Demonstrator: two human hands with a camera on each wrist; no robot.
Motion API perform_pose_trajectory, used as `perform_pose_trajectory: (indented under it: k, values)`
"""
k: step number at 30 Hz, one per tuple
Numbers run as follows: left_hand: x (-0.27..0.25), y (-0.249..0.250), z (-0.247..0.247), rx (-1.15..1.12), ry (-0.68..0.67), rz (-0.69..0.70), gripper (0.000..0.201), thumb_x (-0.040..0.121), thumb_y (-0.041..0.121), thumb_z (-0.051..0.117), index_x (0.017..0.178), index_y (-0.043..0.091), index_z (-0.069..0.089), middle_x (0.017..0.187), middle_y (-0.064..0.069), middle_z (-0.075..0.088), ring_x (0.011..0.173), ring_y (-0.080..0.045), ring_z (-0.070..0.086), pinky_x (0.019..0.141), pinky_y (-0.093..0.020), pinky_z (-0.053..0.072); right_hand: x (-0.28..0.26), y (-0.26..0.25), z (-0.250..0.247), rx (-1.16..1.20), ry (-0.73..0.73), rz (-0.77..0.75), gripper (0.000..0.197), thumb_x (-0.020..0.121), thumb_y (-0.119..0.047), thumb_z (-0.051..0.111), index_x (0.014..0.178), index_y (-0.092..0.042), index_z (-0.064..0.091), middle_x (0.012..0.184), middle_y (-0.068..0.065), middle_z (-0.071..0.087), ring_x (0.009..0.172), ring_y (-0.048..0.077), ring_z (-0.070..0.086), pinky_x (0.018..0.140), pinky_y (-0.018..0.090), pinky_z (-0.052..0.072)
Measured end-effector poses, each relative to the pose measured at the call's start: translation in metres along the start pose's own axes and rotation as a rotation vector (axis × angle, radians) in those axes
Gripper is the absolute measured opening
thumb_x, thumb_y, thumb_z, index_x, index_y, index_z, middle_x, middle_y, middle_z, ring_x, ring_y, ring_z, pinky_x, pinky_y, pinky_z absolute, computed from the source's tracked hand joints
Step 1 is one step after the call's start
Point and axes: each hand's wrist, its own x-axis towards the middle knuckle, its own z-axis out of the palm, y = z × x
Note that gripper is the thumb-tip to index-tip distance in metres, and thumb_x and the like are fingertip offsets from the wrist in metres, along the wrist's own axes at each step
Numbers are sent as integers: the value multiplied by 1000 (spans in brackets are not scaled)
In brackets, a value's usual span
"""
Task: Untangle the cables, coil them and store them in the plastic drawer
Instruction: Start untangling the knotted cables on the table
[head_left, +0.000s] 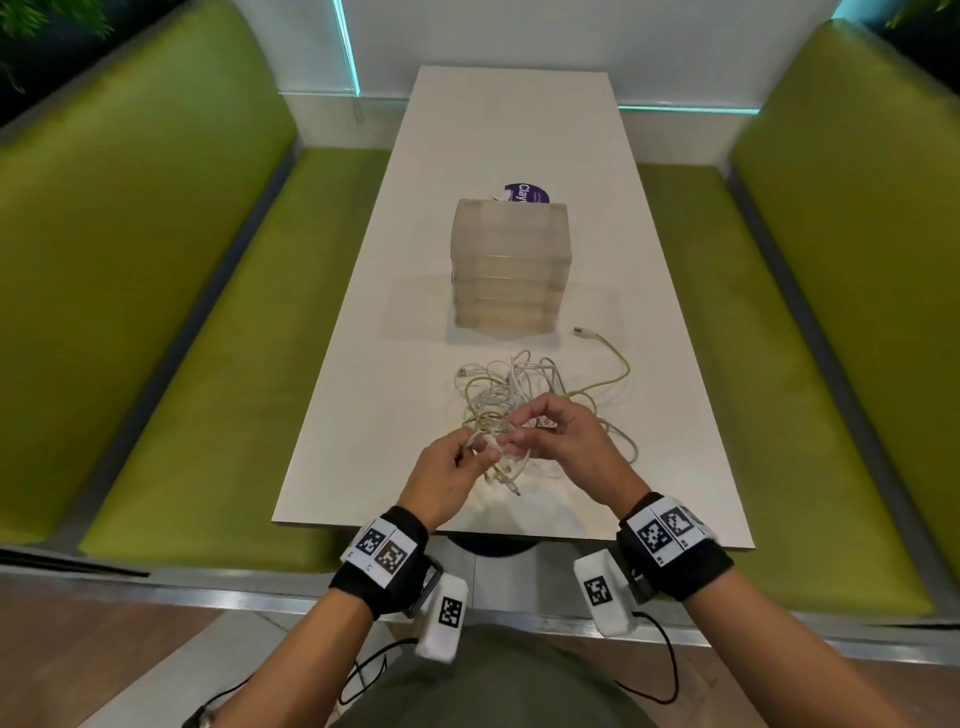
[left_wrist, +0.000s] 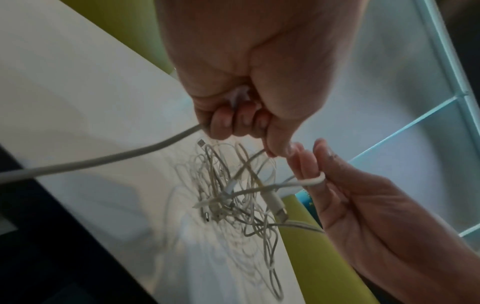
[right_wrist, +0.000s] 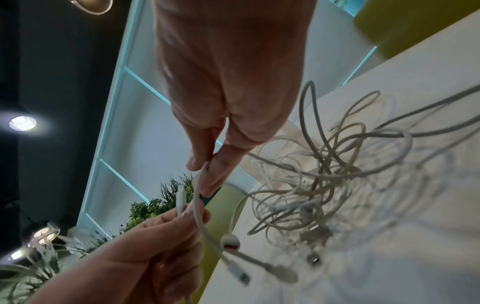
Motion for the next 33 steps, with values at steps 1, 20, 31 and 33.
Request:
perform_pose_trajectory:
  k: [1, 20, 31, 33]
  values:
    - [2, 0, -1, 10, 57, -5, 19, 87, 24, 67, 73, 20, 55, 58, 10, 41, 56, -9, 37, 61, -26, 35, 1, 1, -1, -25, -6, 4, 10, 83, 5, 66, 87, -2, 61, 97, 7, 66, 84, 30, 71, 80, 38, 58]
    - [-1, -3, -5, 43, -147, 66, 12, 91, 24, 60, 79, 21, 59, 66, -1, 48, 62, -14, 43, 64, -28, 37, 4, -2, -11, -134, -80, 50, 33, 97, 8, 34, 86, -8, 60, 100, 8, 61, 79, 21, 72, 67, 29, 58]
    - [8, 3, -17, 14, -69, 106, 12, 93, 24, 57, 88, 13, 60, 67, 1, 50, 61, -9, 44, 64, -29, 39, -10, -29, -3, -568, -314, 56, 17, 94, -35, 56, 87, -27, 70, 84, 2, 72, 43, 6, 44, 49, 22, 41]
    - [6, 5, -18, -11, -50, 92, 10, 96, 21, 55, 96, 14, 61, 67, 9, 51, 61, -5, 45, 64, -24, 39, -8, -29, -2, -567, -259, 34, 17, 94, -32, 56, 88, -22, 69, 82, 1, 73, 42, 5, 42, 47, 23, 40]
